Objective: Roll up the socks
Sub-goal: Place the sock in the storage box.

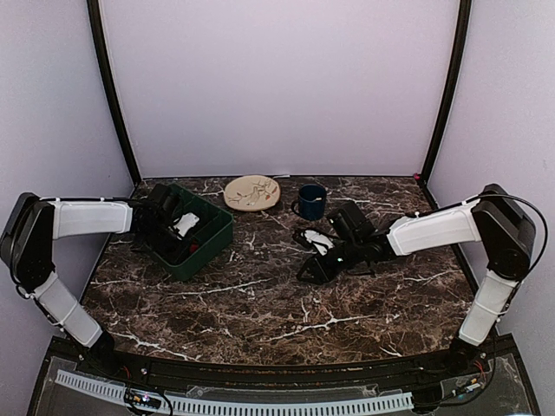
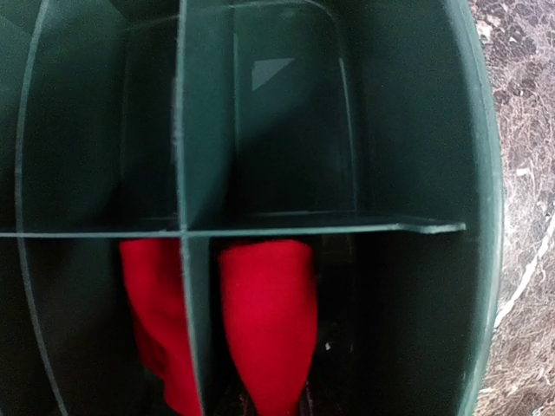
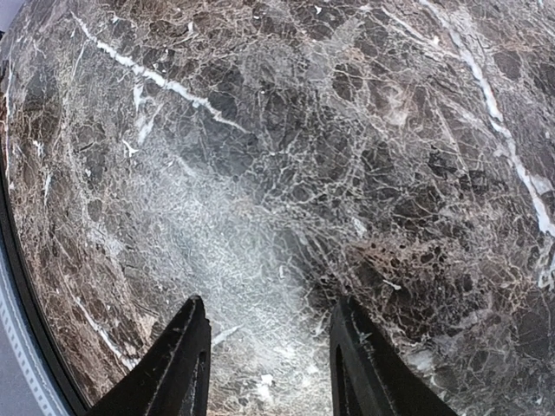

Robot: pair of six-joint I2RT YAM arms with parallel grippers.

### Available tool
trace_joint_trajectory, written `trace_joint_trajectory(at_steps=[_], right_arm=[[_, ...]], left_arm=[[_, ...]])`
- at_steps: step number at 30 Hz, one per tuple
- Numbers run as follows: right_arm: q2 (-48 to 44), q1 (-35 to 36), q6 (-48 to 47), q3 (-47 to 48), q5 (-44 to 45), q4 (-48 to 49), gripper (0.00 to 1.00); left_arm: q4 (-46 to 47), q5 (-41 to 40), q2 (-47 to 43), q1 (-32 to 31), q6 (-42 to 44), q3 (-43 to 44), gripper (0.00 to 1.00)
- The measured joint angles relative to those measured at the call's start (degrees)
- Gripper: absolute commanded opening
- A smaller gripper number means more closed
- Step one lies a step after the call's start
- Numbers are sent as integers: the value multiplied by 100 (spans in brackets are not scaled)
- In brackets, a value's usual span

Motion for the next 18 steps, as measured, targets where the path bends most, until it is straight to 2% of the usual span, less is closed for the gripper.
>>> trace_joint_trajectory(at_steps=[8, 13, 18], right_arm=[[72, -24, -9, 61, -20, -13, 44], [72, -31, -13, 61, -33, -13, 44], [72, -44, -20, 61, -39, -13, 44]], left_arm=[[-98, 378, 356, 74, -118, 133, 6], [-149, 540, 476, 120, -210, 203, 14], [-170, 651, 505, 181, -306, 251, 27]])
